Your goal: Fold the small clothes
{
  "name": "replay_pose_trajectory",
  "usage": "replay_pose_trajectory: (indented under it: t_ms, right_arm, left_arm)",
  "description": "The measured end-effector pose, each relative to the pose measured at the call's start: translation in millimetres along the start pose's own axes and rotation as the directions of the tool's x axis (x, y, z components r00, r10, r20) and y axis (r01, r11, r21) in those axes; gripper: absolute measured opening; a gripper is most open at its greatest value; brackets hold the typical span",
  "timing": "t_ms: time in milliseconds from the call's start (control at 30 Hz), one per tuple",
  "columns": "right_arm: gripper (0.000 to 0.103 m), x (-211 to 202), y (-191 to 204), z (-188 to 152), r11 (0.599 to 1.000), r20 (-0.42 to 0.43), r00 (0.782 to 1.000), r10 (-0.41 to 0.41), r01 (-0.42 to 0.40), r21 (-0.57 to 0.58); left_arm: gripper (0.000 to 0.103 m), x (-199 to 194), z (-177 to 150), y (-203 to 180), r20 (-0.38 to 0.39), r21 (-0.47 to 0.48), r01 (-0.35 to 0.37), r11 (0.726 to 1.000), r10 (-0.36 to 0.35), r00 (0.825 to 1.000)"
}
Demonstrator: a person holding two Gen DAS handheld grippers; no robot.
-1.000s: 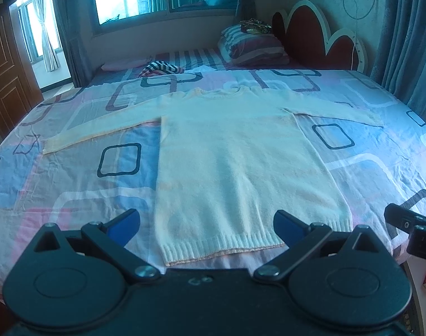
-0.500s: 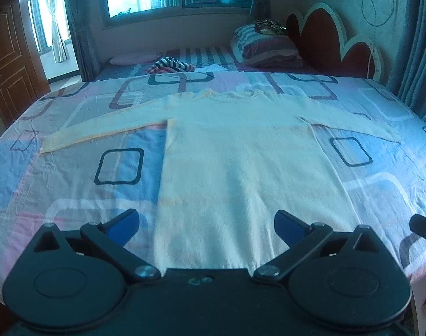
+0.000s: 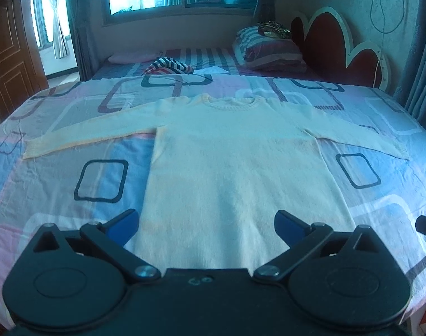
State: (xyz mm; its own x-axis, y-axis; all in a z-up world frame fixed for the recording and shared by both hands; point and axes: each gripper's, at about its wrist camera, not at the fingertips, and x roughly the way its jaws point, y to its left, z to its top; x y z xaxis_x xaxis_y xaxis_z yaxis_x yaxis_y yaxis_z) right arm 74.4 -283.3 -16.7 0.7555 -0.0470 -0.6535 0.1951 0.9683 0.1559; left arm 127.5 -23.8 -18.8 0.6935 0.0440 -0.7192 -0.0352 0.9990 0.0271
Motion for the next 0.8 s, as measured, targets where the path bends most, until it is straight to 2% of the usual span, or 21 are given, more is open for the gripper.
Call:
replay_pose_trajectory:
  t_ms: [400, 800]
  right_arm:
    - [0.103, 62, -34, 36, 1.0, -0.026, 1.0, -0.005, 0.005, 0.01]
    - [0.103, 140, -63, 66, 1.0, -0.089, 0.996, -0.005, 0.005, -0.008]
  left_arm:
    - [0.102, 45, 27, -27, -0.006, -0.004, -0.012, 1.0, 0.012, 1.0]
    - [0.102, 91, 53, -44, -0.028, -0.034, -0.091, 0.995, 0.09, 0.996]
